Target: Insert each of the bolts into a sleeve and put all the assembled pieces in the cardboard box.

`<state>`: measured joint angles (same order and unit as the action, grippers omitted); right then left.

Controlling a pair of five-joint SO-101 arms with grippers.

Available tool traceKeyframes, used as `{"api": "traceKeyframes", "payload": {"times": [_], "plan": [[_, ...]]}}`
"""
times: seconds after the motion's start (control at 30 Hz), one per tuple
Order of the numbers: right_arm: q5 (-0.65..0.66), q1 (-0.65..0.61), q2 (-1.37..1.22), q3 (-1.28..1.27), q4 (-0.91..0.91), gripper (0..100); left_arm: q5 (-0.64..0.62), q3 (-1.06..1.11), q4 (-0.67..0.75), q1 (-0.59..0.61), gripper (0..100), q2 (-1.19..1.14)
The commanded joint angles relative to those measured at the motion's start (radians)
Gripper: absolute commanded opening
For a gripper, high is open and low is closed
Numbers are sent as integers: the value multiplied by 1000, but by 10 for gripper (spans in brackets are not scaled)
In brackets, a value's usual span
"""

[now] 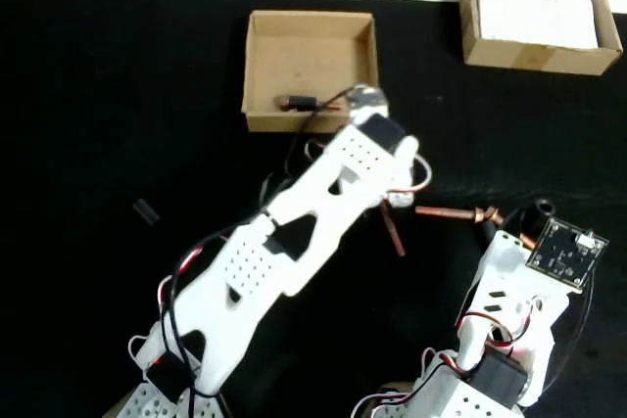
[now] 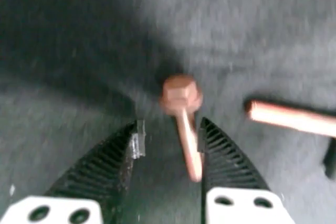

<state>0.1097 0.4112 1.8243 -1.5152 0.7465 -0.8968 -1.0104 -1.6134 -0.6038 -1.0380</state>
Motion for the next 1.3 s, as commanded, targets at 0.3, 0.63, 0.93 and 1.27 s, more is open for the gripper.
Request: {"api": "traceKeyframes", "payload": {"times": [0.3, 0.63, 0.93, 1.27], "plan": [[3, -1, 10, 22, -27, 6, -5, -64, 69, 38, 9, -28], [-127, -242, 10, 306, -18, 6, 18, -403, -118, 53, 8, 147], [-196, -420, 10, 495, 320, 6, 543, -567, -147, 65, 8, 400], [-193, -539, 10, 466, 490, 6, 806, -529, -157, 111, 8, 768]]}}
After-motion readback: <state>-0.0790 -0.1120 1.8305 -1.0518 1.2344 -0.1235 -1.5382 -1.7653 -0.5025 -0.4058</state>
